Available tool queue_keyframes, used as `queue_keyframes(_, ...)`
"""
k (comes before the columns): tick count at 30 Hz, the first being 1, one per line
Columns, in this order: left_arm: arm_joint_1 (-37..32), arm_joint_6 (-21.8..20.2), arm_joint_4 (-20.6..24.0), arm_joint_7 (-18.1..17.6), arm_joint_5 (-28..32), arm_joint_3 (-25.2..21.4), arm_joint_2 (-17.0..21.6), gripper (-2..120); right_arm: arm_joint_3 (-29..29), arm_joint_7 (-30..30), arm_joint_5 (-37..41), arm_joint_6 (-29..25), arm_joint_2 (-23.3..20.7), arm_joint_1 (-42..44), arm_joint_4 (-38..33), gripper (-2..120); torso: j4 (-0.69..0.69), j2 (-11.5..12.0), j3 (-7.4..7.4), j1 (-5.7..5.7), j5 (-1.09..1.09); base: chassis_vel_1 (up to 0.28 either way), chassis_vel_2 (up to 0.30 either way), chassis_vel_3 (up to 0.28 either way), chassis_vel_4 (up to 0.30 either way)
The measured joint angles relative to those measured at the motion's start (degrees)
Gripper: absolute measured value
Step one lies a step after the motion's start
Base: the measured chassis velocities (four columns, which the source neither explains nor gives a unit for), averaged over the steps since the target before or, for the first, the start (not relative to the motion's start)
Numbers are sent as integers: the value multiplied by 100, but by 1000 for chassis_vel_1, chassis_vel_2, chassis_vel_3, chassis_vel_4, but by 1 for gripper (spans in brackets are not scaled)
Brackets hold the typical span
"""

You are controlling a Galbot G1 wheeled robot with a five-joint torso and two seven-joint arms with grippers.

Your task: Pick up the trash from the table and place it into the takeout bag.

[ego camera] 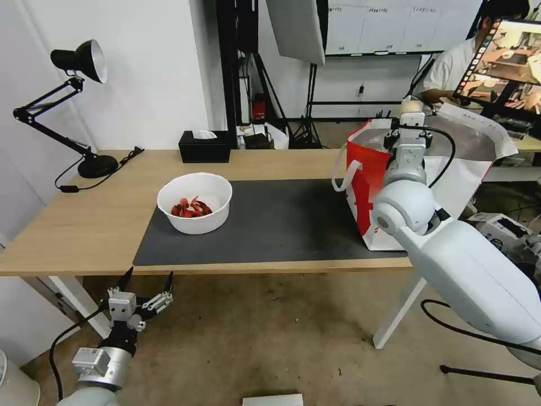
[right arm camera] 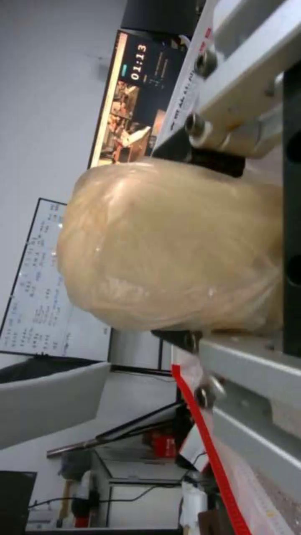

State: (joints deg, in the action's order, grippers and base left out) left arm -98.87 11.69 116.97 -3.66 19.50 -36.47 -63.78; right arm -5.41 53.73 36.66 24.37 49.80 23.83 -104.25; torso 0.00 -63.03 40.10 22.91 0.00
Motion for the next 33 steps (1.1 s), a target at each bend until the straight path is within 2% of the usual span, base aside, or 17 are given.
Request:
queue_keyframes(2,-1,-5,7,0,0,0,2,100,5,0,9,1,-7,5,-3,48,0,0,0,0,0,0,0,0,0)
queue_keyframes(5,-10,-55,43,0,0,-1,5,100,29,-4,51,3,-30,48,-39,65,0,0,0,0,0,0,0,0,0)
queue_keyframes(6,-10,-55,43,0,0,-1,5,100,29,-4,51,3,-30,48,-39,65,0,0,0,0,0,0,0,0,0)
queue_keyframes(8,-27,-67,62,-1,-1,-3,6,100,37,-10,75,3,-40,98,-73,75,0,0,0,0,0,0,0,0,0)
queue_keyframes(10,-36,-70,68,-1,-2,-7,6,100,39,-14,82,3,-41,117,-87,78,0,0,0,0,0,0,0,0,0)
queue_keyframes(15,-76,-77,98,-4,-5,-41,8,100,59,-28,123,3,-41,185,-142,98,0,0,0,0,0,0,0,0,0)
queue_keyframes(29,-153,-125,190,-9,-1,-131,14,100,123,-157,272,-86,-90,246,-368,100,0,0,0,0,0,0,0,0,0)
queue_keyframes(32,-156,-142,208,-5,4,-135,13,100,303,-810,532,-561,-277,463,-700,100,1,0,0,0,-1,0,0,0,0)
queue_keyframes(33,-156,-142,208,-5,4,-135,13,100,303,-810,532,-561,-277,463,-700,100,1,0,0,0,-1,0,0,0,0)
